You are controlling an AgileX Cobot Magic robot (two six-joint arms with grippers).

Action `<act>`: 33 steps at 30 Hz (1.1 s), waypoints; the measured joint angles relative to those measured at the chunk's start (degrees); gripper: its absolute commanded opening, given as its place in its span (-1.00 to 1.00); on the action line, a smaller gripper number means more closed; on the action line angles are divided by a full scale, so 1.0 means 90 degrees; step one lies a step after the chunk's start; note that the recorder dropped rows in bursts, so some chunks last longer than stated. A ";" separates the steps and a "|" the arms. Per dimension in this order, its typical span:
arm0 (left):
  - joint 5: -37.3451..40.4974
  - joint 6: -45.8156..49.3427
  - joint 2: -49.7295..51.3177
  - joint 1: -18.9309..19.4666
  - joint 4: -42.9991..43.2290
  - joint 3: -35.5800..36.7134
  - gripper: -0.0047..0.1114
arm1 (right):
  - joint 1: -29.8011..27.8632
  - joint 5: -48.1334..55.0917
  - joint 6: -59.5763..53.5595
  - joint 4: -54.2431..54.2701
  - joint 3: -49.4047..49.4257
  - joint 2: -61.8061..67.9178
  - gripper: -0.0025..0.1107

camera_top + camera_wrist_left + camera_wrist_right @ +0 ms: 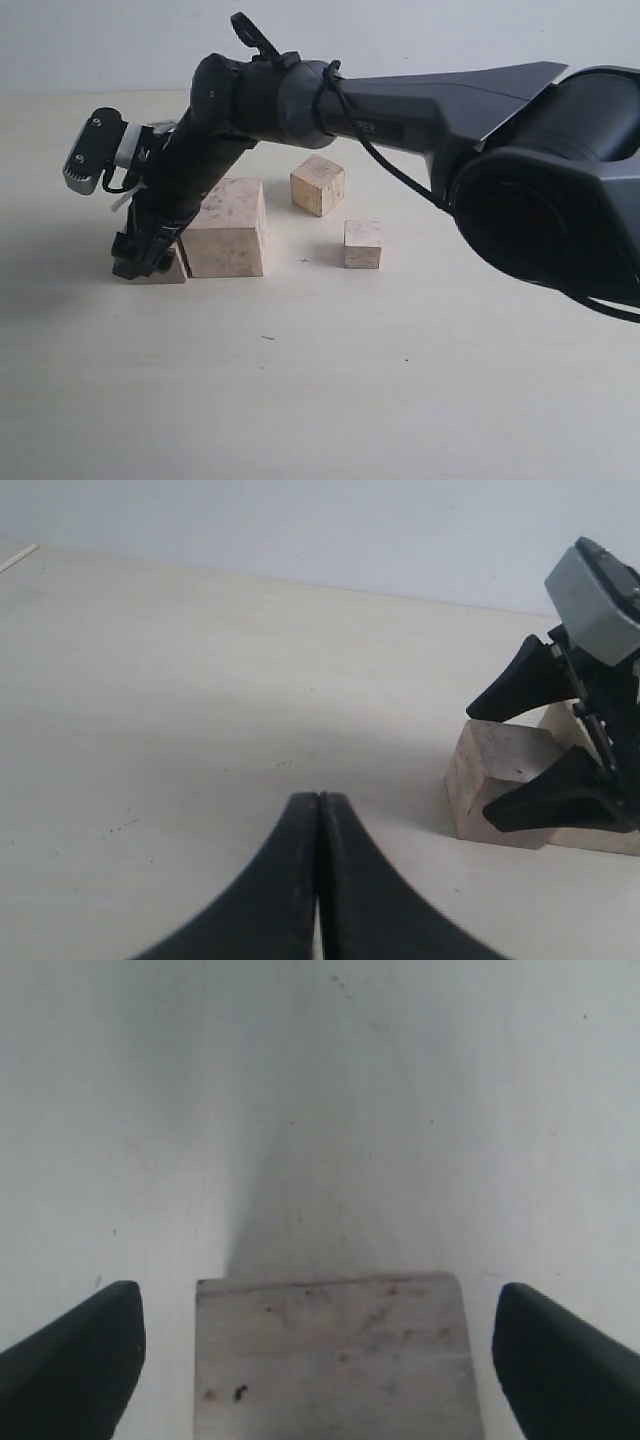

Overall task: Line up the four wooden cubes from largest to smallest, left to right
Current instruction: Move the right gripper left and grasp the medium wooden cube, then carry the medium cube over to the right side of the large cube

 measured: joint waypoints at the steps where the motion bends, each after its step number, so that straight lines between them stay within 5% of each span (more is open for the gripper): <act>1: 0.0000 0.0000 0.0000 0.0000 0.0000 0.0000 -0.92 | 0.0000 -0.0018 -0.0011 0.0000 0.0000 0.0034 0.48; 3: 0.0000 0.0000 0.0000 0.0000 0.0000 0.0000 -0.92 | 0.0000 -0.0075 -0.0039 0.0000 0.0000 0.0040 0.18; 7: 0.0000 0.0000 0.0000 0.0000 0.0000 0.0000 -0.92 | 0.0000 -0.0053 -0.0039 0.0000 0.0012 0.0001 -0.95; 15: 0.0000 0.0000 0.0000 0.0000 0.0000 0.0000 -0.92 | 0.0000 0.0003 -0.0039 -0.0066 0.0057 -0.1091 -0.96; 22: 0.0000 0.0000 0.0000 0.0000 0.0000 0.0000 -0.92 | -0.0077 0.1614 -0.0027 -0.1272 0.0057 -0.2149 -0.96; 33: 0.0000 0.0000 0.0000 0.0000 0.0000 0.0000 -0.92 | -0.1331 0.2304 -0.0027 -0.1496 0.0084 -0.2686 -0.96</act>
